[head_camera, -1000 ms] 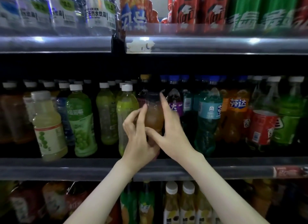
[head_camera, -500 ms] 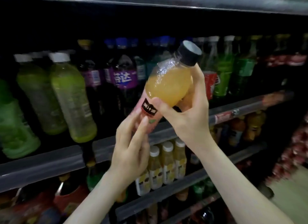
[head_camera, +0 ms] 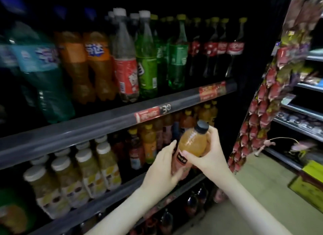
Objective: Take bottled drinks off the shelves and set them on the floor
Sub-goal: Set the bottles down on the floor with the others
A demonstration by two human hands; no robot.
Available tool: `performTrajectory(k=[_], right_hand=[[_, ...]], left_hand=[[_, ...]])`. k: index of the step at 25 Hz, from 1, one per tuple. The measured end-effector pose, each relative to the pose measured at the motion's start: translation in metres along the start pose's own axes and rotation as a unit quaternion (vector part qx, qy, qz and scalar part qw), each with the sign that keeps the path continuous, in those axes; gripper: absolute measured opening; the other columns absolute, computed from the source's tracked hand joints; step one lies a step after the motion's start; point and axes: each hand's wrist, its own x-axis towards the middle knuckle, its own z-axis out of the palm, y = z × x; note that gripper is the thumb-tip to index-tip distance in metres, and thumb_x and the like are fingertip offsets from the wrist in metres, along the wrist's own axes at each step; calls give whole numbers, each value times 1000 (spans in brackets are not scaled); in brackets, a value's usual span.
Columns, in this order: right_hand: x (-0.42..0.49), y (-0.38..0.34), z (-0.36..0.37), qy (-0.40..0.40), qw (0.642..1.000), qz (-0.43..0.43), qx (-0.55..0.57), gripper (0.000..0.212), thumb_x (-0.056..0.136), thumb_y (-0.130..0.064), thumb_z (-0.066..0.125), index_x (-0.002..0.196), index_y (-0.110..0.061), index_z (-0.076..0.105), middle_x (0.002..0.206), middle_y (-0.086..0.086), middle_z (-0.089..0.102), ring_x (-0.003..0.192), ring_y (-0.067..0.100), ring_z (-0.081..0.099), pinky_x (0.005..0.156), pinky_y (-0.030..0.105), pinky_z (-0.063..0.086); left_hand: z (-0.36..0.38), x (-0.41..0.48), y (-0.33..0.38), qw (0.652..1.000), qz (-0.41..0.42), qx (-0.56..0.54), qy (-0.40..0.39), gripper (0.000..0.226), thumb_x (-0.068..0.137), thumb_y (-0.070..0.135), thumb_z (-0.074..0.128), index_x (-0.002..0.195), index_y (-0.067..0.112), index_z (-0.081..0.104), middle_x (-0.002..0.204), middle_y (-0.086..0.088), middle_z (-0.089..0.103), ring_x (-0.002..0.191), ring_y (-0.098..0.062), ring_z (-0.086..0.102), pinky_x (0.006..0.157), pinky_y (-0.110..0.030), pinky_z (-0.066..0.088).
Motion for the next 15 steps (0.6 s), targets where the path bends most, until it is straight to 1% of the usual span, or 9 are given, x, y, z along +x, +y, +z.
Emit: performTrajectory(k=[2, 3, 5, 7, 9, 10, 12, 14, 15], right_hand=[[4, 40, -31, -28, 998, 49, -6, 74, 68, -6, 85, 120, -35, 41, 115, -15, 56, 100, -6, 58, 79, 10, 46], [9, 58, -42, -43, 997, 62, -6, 74, 67, -6, 85, 119, -38, 42, 116, -14, 55, 101, -8, 57, 79, 9, 46], [26, 89, -55, -85, 992, 92, -9, 76, 68, -11, 85, 118, -48, 42, 119, -16, 56, 105, -6, 56, 84, 14, 47], [50, 115, -59, -161, 981, 111, -11, 81, 69, -17, 84, 122, -55, 37, 124, -20, 54, 112, -4, 54, 94, 22, 48], [76, 140, -58, -229, 966, 111, -30, 83, 70, -24, 83, 127, -57, 31, 134, -21, 47, 121, -6, 47, 103, 25, 43], [89, 153, -56, -242, 964, 105, -42, 84, 72, -28, 82, 132, -54, 29, 140, -20, 42, 127, -6, 41, 107, 27, 40], [114, 178, -58, -226, 966, 102, -71, 86, 77, -34, 78, 144, -39, 24, 150, -15, 30, 135, -2, 31, 112, 29, 34], [136, 199, -62, -189, 968, 108, -120, 86, 83, -32, 73, 149, -26, 18, 153, -8, 23, 139, 7, 26, 113, 31, 30], [147, 208, -63, -175, 968, 113, -141, 84, 86, -28, 71, 150, -21, 17, 152, -4, 23, 140, 11, 26, 112, 29, 29]], left_hand=[[50, 20, 13, 995, -81, -23, -48, 82, 84, 45, 61, 149, 30, 14, 141, 10, 43, 125, -8, 45, 97, -25, 43], [66, 31, 19, 991, -113, -34, -59, 79, 82, 43, 62, 145, 34, 17, 135, 10, 50, 119, -12, 51, 92, -31, 47], [90, 47, 23, 980, -187, -56, -48, 72, 79, 36, 64, 139, 36, 24, 125, 8, 57, 111, -18, 57, 87, -32, 49], [108, 59, 11, 966, -251, -61, -23, 76, 79, 36, 64, 141, 33, 21, 125, 6, 58, 111, -19, 58, 87, -31, 49], [119, 71, -7, 956, -290, -52, 10, 81, 79, 34, 67, 144, 31, 18, 126, 2, 58, 110, -21, 58, 85, -30, 50], [121, 80, -15, 952, -301, -51, 36, 83, 79, 34, 69, 144, 27, 18, 126, 0, 59, 110, -22, 59, 83, -28, 49], [125, 104, -31, 944, -310, -40, 105, 81, 80, 34, 72, 143, 16, 24, 123, -6, 60, 110, -26, 60, 77, -24, 45], [127, 127, -45, 933, -322, -20, 162, 71, 82, 34, 71, 136, 8, 32, 115, -10, 62, 106, -29, 61, 71, -22, 40], [129, 137, -52, 929, -328, -14, 172, 66, 83, 33, 71, 131, 6, 35, 108, -9, 63, 102, -29, 63, 69, -22, 40]])
